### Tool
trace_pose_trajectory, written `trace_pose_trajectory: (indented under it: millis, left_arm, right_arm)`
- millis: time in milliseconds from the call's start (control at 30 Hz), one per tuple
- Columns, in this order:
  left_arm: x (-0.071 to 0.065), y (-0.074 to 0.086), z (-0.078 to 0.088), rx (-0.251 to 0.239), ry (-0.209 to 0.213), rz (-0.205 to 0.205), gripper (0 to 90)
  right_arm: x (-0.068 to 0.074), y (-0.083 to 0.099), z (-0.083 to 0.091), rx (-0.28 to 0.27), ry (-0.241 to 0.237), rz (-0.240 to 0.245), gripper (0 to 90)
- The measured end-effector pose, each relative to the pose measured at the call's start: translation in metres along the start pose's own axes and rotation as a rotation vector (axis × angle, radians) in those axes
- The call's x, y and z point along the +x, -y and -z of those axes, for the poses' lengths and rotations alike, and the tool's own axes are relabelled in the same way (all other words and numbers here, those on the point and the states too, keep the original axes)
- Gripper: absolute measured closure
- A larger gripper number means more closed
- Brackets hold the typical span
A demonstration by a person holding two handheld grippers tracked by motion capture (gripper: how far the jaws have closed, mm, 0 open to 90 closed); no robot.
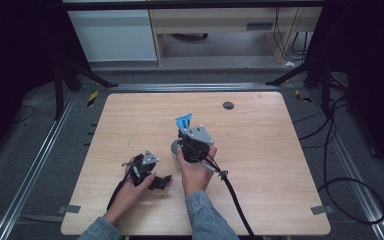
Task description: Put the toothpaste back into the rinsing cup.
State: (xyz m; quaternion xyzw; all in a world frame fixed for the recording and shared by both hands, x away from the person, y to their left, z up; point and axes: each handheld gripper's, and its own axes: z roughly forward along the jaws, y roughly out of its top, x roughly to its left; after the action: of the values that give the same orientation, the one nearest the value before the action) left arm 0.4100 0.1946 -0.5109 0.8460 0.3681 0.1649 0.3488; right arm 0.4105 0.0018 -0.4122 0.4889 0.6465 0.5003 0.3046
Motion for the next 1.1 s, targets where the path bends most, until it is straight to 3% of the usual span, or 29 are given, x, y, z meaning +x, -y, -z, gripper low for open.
trace_pose_trajectory:
  millis: [1100]
  left_arm:
    - [-0.0001, -0.0001, 0.0, 0.0, 0.001, -0.001, 0.0]
  right_arm:
    - [-0.0056, 0.0071, -0.0075, 0.035, -0.018, -0.039, 72.7]
